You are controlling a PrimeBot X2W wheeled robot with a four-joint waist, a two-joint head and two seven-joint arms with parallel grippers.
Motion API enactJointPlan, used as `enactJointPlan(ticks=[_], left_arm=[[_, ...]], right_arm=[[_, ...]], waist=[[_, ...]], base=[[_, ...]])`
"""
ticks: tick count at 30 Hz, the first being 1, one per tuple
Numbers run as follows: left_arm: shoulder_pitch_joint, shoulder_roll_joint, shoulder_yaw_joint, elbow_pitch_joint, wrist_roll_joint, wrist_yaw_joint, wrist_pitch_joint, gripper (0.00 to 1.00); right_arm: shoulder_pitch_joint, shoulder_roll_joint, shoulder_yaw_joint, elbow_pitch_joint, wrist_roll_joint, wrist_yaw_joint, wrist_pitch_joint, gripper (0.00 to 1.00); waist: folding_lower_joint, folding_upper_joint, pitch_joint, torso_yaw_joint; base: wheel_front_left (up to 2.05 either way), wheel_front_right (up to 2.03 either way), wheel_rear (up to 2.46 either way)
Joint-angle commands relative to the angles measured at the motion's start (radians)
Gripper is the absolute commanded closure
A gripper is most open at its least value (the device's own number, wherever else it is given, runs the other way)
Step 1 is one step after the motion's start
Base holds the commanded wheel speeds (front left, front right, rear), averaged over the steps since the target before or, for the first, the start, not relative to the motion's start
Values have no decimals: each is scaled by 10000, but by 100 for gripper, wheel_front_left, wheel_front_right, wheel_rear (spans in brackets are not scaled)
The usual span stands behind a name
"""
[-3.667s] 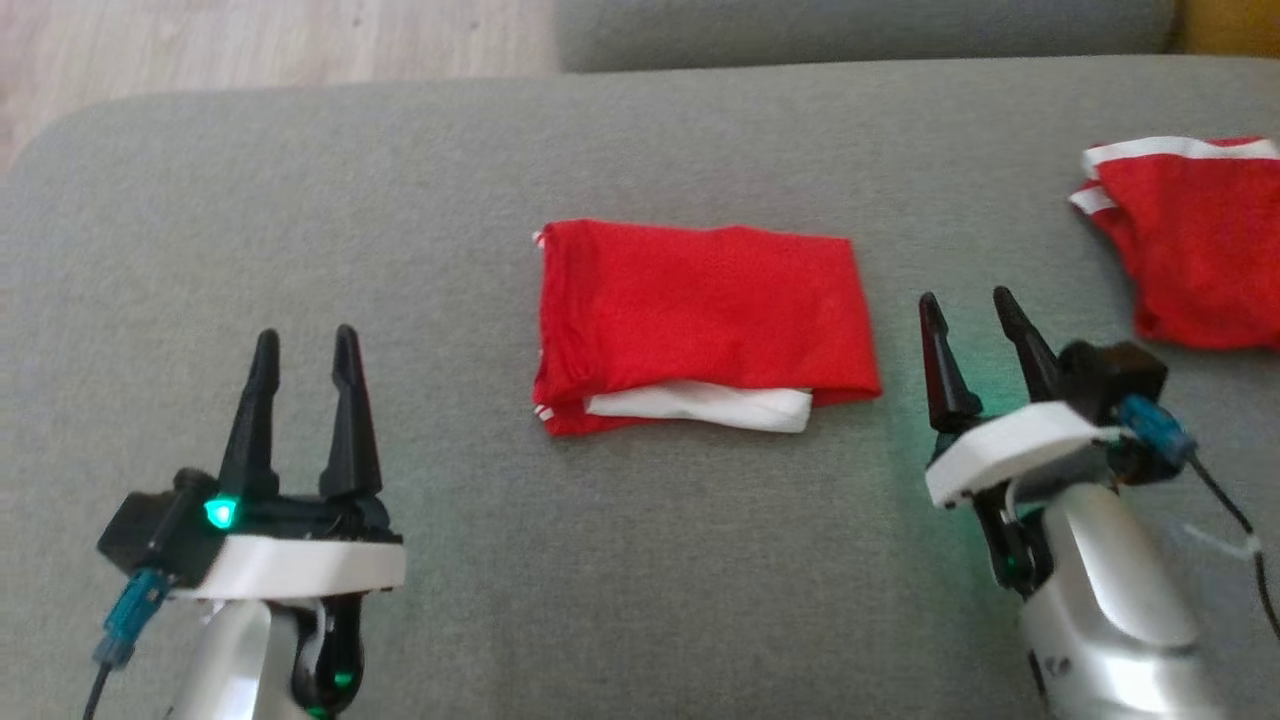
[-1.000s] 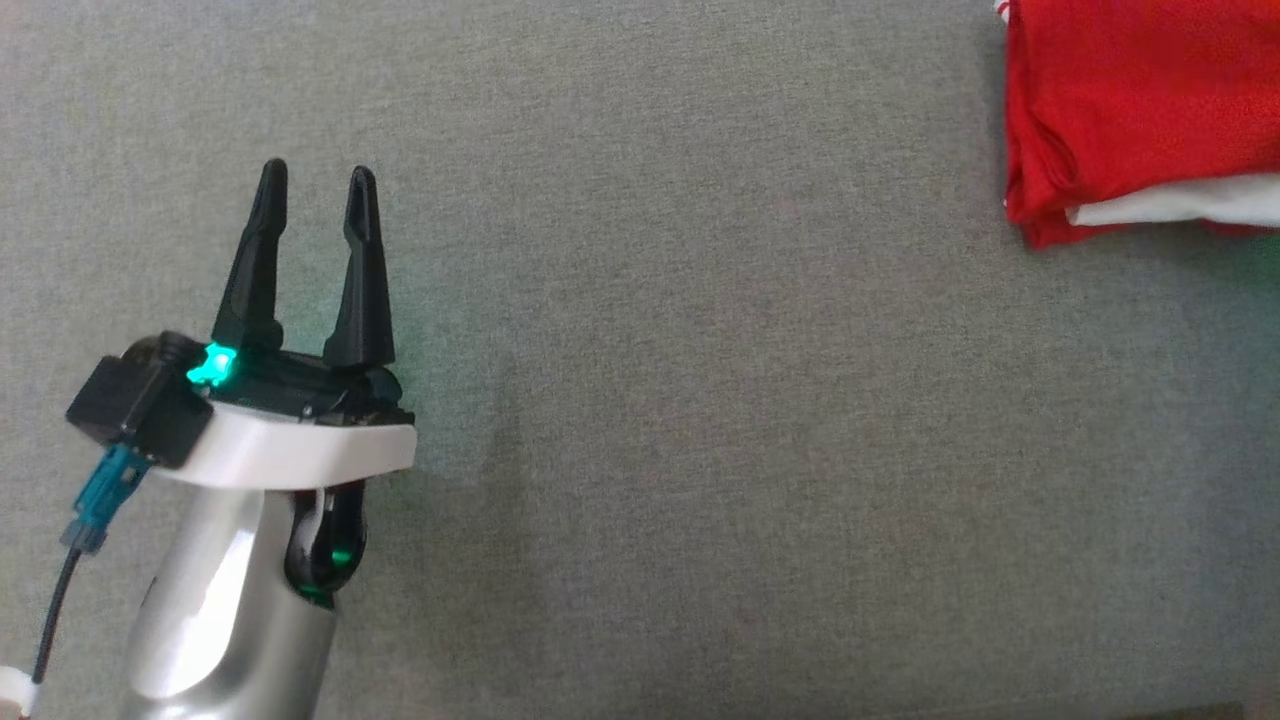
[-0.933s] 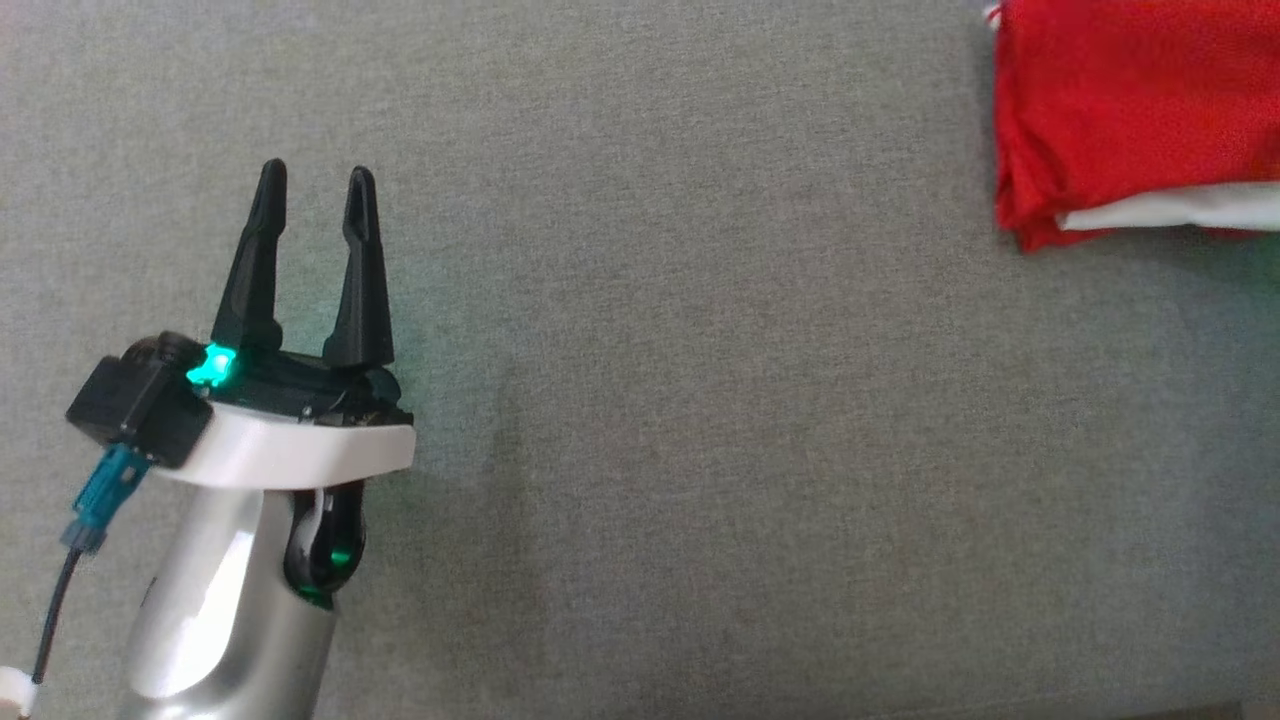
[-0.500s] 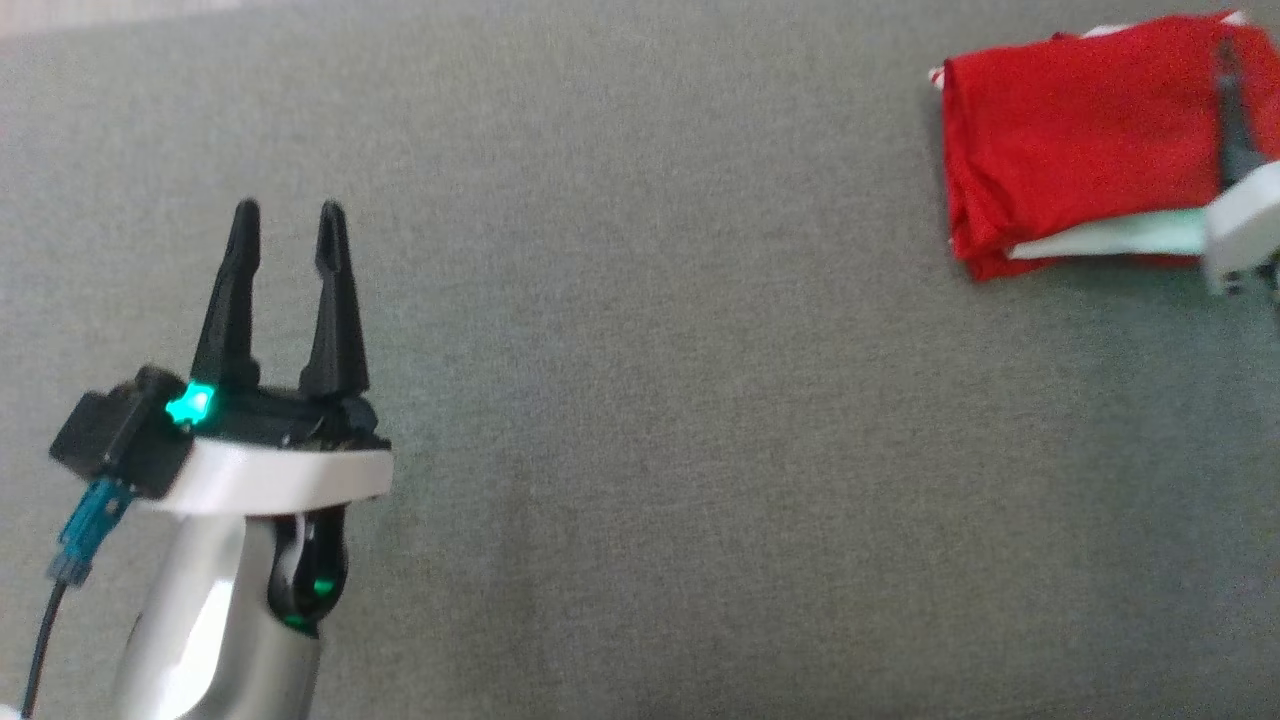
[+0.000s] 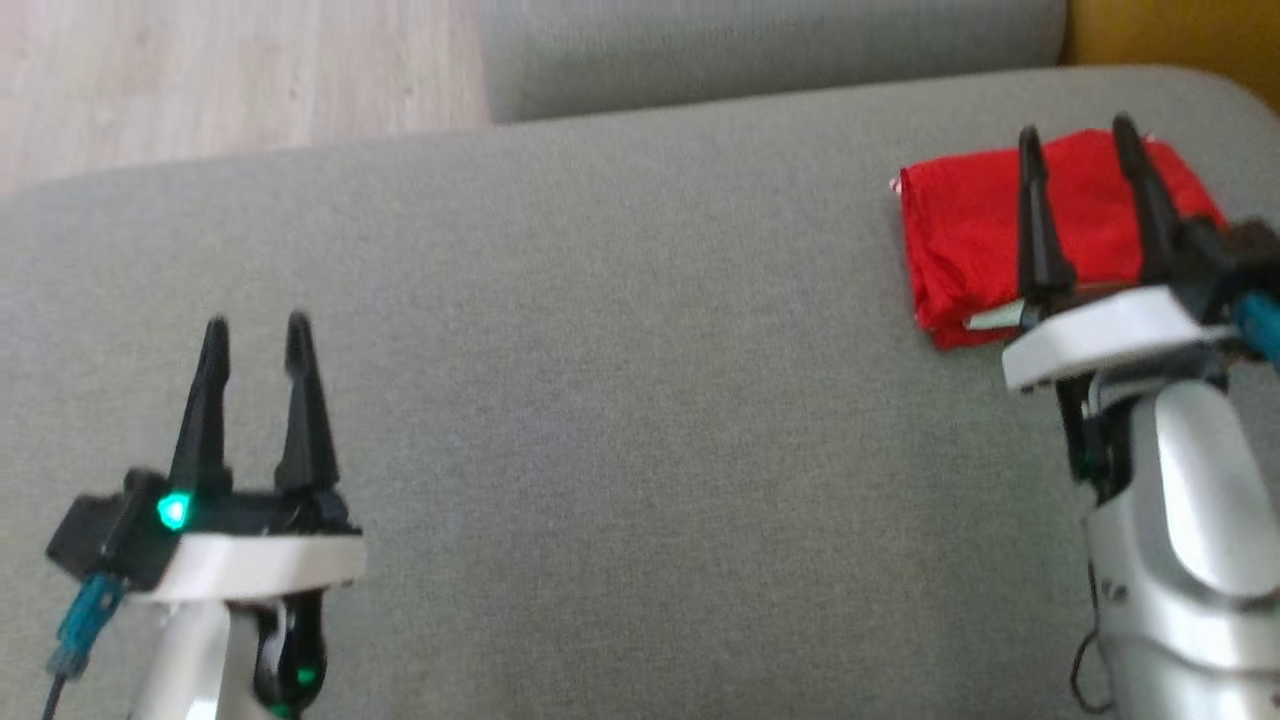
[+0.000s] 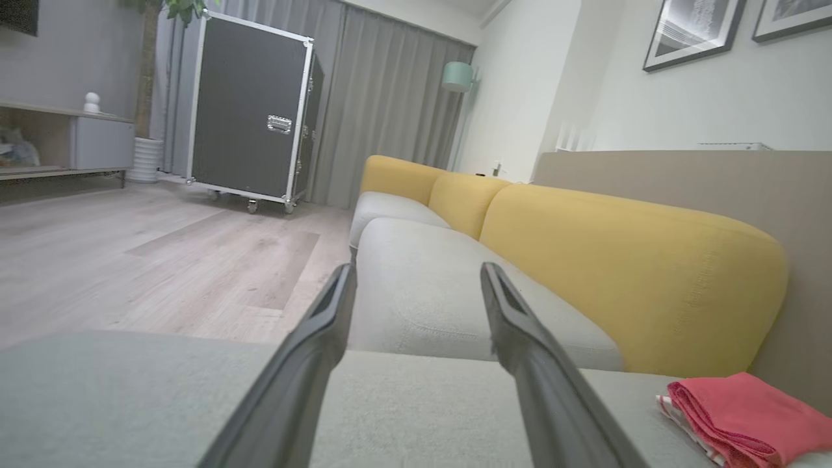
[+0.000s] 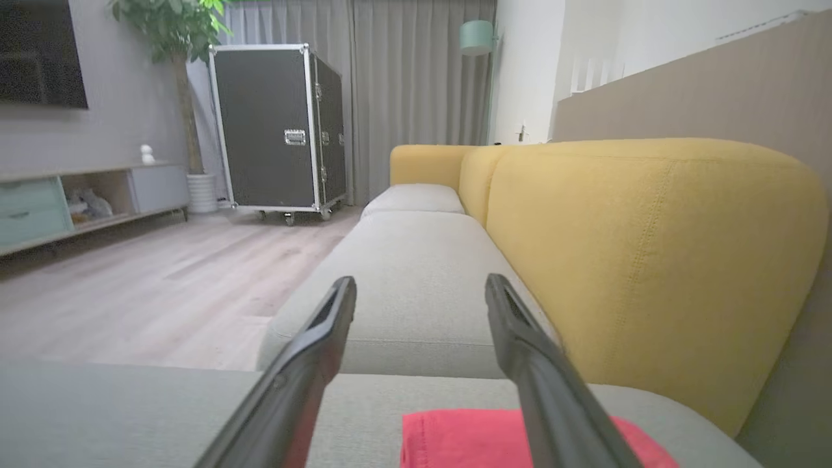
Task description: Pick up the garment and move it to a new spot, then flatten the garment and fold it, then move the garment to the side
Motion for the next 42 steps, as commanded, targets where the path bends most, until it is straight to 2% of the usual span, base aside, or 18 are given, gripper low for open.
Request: enactJointPlan(ticks=[1, 4, 12, 24, 42], left_arm=[[-40, 30, 560, -146, 165, 15, -49, 0], [257, -132, 735, 20, 262, 15, -49, 0], [941, -322, 725, 7, 701, 15, -49, 0], [1139, -620, 994, 90, 755, 15, -49, 0], [1024, -474, 672, 768, -174, 15, -49, 0]], right_arm=[[138, 133, 204, -273, 467, -9, -390, 0], [715, 146, 451, -29, 1751, -9, -906, 0], [2069, 150, 1147, 559, 2621, -9, -1470, 0], [2762, 152, 1253, 110, 2506, -9, -1508, 0], [2767, 152, 1450, -14, 2485, -9, -1510, 0]], waist=[[3, -1, -370, 81], [3, -1, -599, 149], [3, -1, -917, 188], [3, -1, -922, 214], [3, -1, -927, 119]], base=[[0, 0, 0], [0, 0, 0], [0, 0, 0], [0, 0, 0], [0, 0, 0]])
